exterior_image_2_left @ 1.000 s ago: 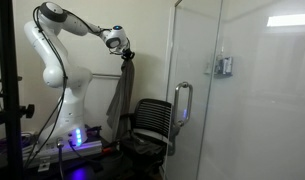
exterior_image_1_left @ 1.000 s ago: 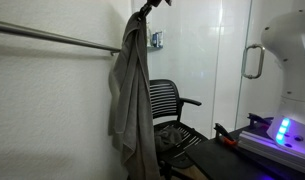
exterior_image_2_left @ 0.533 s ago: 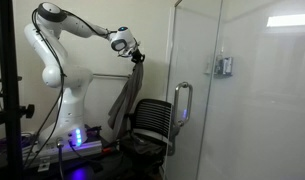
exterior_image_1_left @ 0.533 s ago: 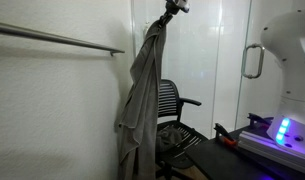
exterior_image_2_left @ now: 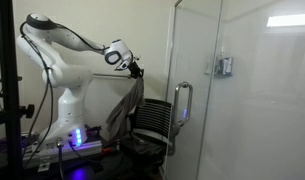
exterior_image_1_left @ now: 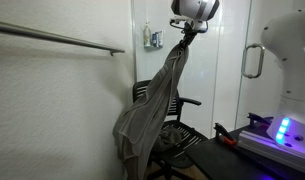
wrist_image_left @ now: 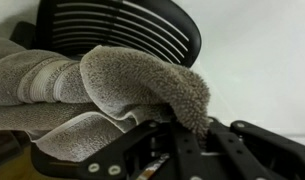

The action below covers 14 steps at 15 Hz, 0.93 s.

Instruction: Open the door then pick the towel and drop in on the floor

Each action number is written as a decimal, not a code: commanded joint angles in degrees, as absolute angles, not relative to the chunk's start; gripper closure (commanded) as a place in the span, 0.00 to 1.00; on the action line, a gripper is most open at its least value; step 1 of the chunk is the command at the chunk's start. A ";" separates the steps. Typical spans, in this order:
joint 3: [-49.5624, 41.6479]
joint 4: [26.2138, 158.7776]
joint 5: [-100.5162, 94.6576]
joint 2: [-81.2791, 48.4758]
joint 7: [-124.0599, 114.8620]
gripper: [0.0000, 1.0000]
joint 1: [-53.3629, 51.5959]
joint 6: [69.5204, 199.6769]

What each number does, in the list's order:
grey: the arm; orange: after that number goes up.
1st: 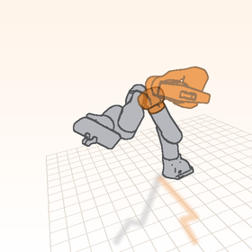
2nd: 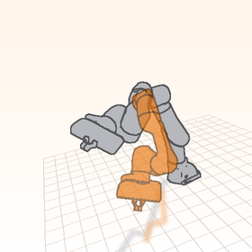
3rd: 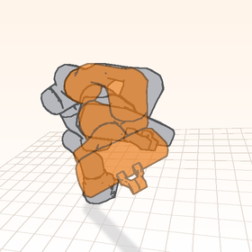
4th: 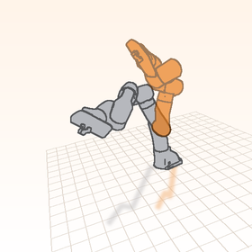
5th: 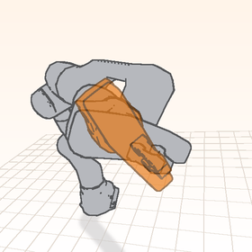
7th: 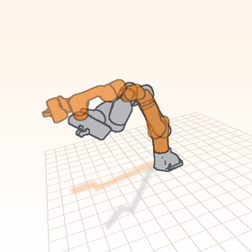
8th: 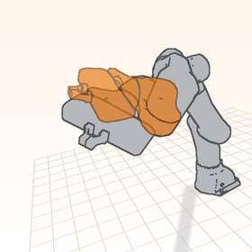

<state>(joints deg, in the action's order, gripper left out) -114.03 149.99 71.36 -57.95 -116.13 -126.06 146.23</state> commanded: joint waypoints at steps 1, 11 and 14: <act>-111.78 159.22 70.33 -67.30 -122.69 0.98 -126.69 145.38; -109.64 158.91 73.47 -68.42 -123.68 0.41 -126.17 144.42; -111.11 156.23 73.59 -69.28 -122.94 0.28 -127.61 144.36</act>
<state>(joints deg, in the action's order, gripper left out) -109.37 158.16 71.65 -68.09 -125.10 -126.11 144.86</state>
